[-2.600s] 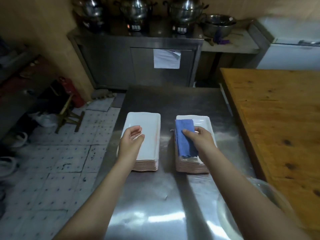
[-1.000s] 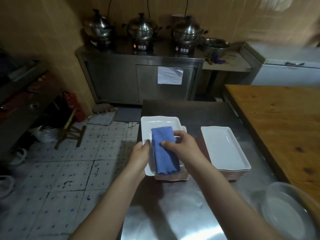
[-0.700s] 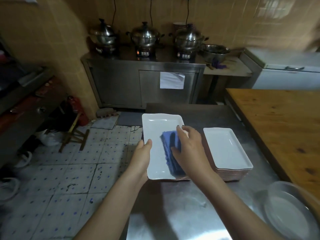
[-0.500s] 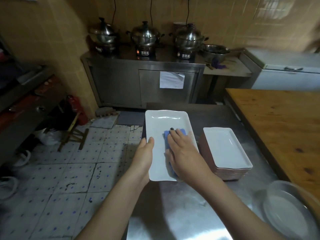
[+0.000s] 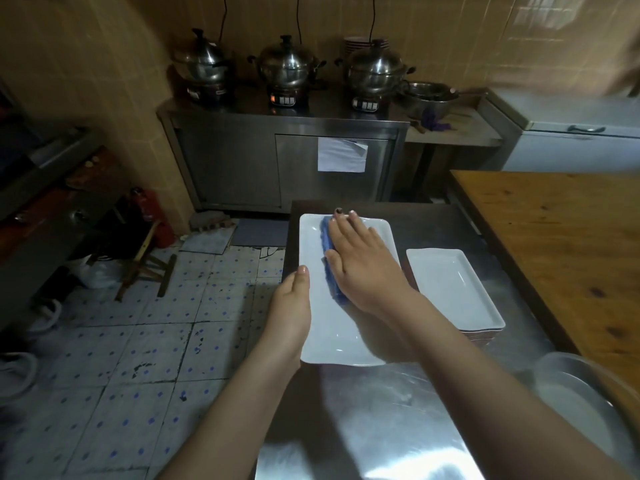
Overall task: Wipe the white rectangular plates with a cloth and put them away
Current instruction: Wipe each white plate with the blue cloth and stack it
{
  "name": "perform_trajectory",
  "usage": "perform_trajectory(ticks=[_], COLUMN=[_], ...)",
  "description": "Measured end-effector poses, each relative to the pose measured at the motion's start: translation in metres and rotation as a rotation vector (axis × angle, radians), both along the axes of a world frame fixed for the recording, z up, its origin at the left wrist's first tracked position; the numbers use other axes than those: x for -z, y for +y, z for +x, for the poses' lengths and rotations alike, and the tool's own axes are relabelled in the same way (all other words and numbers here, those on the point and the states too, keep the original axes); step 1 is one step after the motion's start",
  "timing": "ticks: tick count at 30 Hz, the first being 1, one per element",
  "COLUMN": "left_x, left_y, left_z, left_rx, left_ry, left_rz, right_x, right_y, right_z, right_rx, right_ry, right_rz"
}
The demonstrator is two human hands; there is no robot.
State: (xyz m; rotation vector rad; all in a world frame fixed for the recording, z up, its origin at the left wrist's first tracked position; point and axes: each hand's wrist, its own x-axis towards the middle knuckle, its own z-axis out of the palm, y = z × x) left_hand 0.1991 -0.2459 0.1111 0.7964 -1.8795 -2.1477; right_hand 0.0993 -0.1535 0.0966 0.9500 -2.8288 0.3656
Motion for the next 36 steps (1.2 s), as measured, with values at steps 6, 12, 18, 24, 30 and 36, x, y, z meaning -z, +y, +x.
perform_trajectory(ticks=[6,12,18,24,30,36], left_x=[-0.001,0.004,-0.004,-0.007,-0.002,-0.012], left_y=[-0.008,0.003,-0.006,-0.018,-0.004,-0.018], left_z=[-0.002,-0.001,-0.001,0.0,-0.001,-0.002], left_rx=[-0.018,0.026,0.015,-0.016,0.033,-0.018], left_ry=[-0.018,0.02,-0.007,-0.021,-0.026,0.007], left_rz=[0.026,0.061,0.005,-0.015,-0.021,-0.016], right_x=[0.014,-0.002,-0.005,0.016,-0.002,0.009], right_y=[0.019,-0.003,0.016,0.028,0.022,0.017], right_z=[0.051,0.025,-0.008,0.055,0.01,0.043], right_rx=[-0.056,-0.138,0.129,0.127,0.224,0.175], right_ry=[0.006,0.059,0.066,0.037,0.008,0.006], right_rz=[0.016,0.08,0.137,0.077,0.087,0.001])
